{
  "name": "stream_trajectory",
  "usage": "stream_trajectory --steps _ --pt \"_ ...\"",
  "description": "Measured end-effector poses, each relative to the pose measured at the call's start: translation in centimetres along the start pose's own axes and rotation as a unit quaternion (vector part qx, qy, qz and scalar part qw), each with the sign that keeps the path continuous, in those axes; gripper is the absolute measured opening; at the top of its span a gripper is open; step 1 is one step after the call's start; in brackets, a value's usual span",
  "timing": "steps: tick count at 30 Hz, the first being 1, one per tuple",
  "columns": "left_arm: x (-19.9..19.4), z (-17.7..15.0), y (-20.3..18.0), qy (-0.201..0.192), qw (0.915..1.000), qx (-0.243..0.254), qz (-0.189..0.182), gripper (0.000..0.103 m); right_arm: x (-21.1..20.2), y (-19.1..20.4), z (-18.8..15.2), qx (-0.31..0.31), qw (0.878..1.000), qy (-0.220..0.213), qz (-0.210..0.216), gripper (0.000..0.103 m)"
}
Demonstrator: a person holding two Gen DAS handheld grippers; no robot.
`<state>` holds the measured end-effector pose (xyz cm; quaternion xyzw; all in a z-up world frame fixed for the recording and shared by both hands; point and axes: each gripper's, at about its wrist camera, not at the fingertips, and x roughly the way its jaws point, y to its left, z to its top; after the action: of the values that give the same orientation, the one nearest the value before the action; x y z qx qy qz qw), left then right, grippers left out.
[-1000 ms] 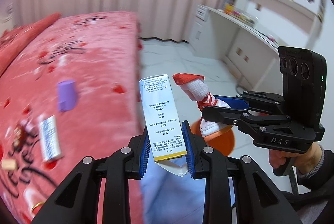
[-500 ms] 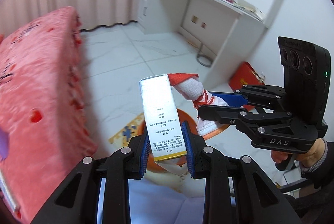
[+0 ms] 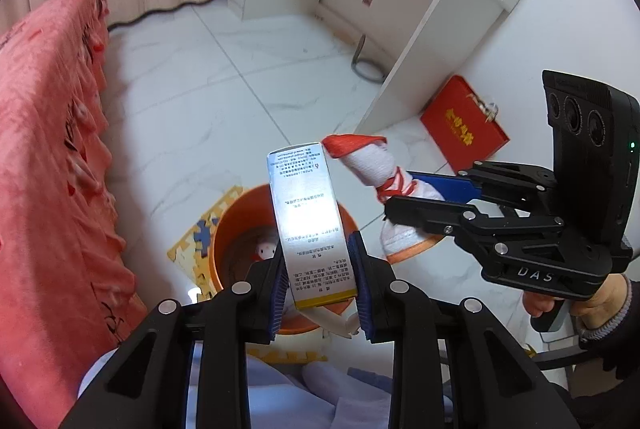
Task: Collect trash
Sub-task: 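Carry both items to the orange bin and open both tools over it, then swing both tools back over the bed toward the remaining items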
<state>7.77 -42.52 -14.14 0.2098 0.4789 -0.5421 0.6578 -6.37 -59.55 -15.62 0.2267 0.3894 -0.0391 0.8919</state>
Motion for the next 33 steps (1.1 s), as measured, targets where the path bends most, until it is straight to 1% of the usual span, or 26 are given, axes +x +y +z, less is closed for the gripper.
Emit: stream_trajectory --steps 6,9,10,13,14,15,16,17,18,19,26,30,31,32,33 --pt "2.5 -0.3 1.2 0.035 0.9993 -0.014 -0.007 0.031 2.5 -1.6 -0.8 0.017 0.999 0.026 -0.006 0.026" --pt "3.3 -0.2 1.4 0.046 0.9988 -0.015 -0.008 0.032 3.6 -1.9 -0.9 0.024 0.999 0.035 -0.006 0.027" --pt "3.6 -0.2 1.4 0.049 0.9987 -0.014 -0.007 0.032 3.9 -2.0 -0.9 0.026 0.999 0.037 -0.006 0.028" --pt "4.2 0.1 1.5 0.052 0.9986 -0.014 -0.003 0.034 4.6 -2.5 -0.7 0.035 0.999 0.039 -0.008 0.029" --pt "4.4 0.2 1.5 0.052 0.9986 -0.014 0.000 0.035 4.8 -2.7 -0.7 0.039 0.998 0.040 -0.011 0.030" --pt "4.6 0.3 1.5 0.052 0.9985 -0.014 0.002 0.039 4.9 -3.0 -0.7 0.042 0.998 0.042 -0.012 0.034" --pt "4.7 0.4 1.6 0.054 0.9984 -0.015 0.005 0.052 5.2 -3.1 -0.7 0.046 0.998 0.045 -0.011 0.037" --pt "4.9 0.3 1.7 0.054 0.9984 -0.017 0.006 0.056 5.4 -3.2 -0.7 0.047 0.998 0.046 -0.012 0.038" --pt "5.0 0.4 1.8 0.055 0.9983 -0.018 0.005 0.056 5.5 -3.3 -0.7 0.047 0.998 0.047 -0.014 0.042" --pt "5.1 0.3 1.8 0.057 0.9982 -0.018 0.006 0.056 5.6 -3.3 -0.8 0.046 0.998 0.048 -0.014 0.042" --pt "5.1 -0.1 2.0 0.065 0.9977 -0.020 0.005 0.056 5.7 -2.6 -0.7 0.043 0.998 0.054 -0.007 0.042" --pt "4.1 -0.3 2.4 0.057 0.9980 -0.024 0.013 0.056 5.4 -1.7 -0.3 0.034 0.998 0.052 -0.003 0.043" --pt "3.8 -0.3 2.4 0.054 0.9981 -0.025 0.014 0.058 5.2 -1.4 -0.2 0.032 0.998 0.051 0.000 0.045" --pt "3.2 -0.4 2.6 0.050 0.9982 -0.026 0.019 0.067 5.0 -1.2 0.0 0.030 0.998 0.049 0.001 0.047" --pt "2.6 -0.5 2.7 0.043 0.9983 -0.027 0.028 0.070 4.8 -0.8 0.1 0.027 0.999 0.047 0.002 0.053"
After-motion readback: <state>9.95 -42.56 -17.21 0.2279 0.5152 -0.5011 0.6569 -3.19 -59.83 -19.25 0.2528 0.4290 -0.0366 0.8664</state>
